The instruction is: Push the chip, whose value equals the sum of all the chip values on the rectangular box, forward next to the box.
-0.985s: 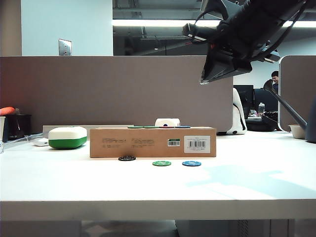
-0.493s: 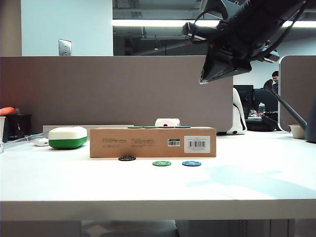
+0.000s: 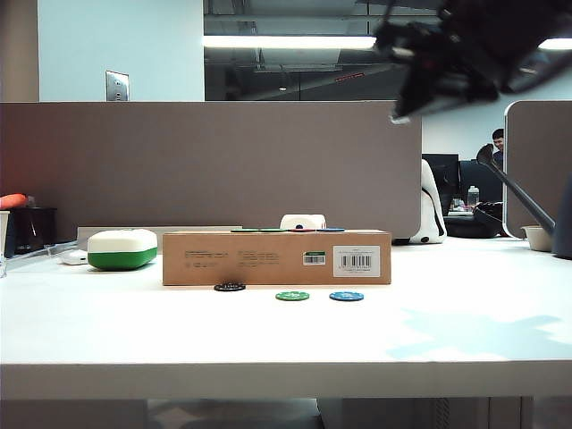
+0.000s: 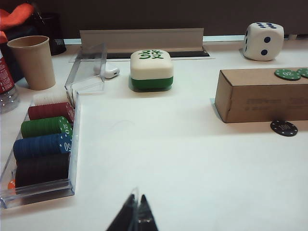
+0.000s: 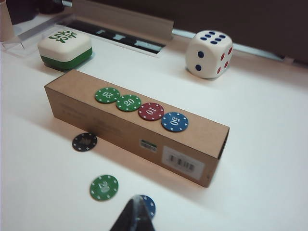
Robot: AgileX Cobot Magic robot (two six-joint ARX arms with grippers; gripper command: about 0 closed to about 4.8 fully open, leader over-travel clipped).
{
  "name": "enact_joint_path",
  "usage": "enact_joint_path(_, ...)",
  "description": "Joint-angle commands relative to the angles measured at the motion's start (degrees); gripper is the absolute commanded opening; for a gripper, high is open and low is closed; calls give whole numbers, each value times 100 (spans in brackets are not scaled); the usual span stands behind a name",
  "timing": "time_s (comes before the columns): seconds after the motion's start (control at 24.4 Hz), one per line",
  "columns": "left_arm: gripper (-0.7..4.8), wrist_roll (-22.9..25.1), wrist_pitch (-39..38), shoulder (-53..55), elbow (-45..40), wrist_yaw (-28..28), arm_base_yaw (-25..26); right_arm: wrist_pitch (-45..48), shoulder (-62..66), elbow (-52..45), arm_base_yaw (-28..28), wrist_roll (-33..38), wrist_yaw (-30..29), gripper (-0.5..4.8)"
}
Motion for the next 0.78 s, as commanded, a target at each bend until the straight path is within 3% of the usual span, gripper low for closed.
enact_joint_path(0.04, -5, 22, 72, 0, 4, 0, -13, 1464, -319, -1095, -11, -365, 341, -5)
enact_joint_path(0.12, -5, 22, 72, 0, 4, -2, -13, 1958, -481, -1690, -15, -365, 579, -5)
enact_joint_path(0.45, -5, 22, 72, 0, 4, 0, -13, 2039, -1244, -2481, -92, -365, 1287, -5)
enact_joint_path(0.78, -5, 22, 72, 0, 4, 0, -13, 2015, -2310, -2957, -802, -315, 1294, -5)
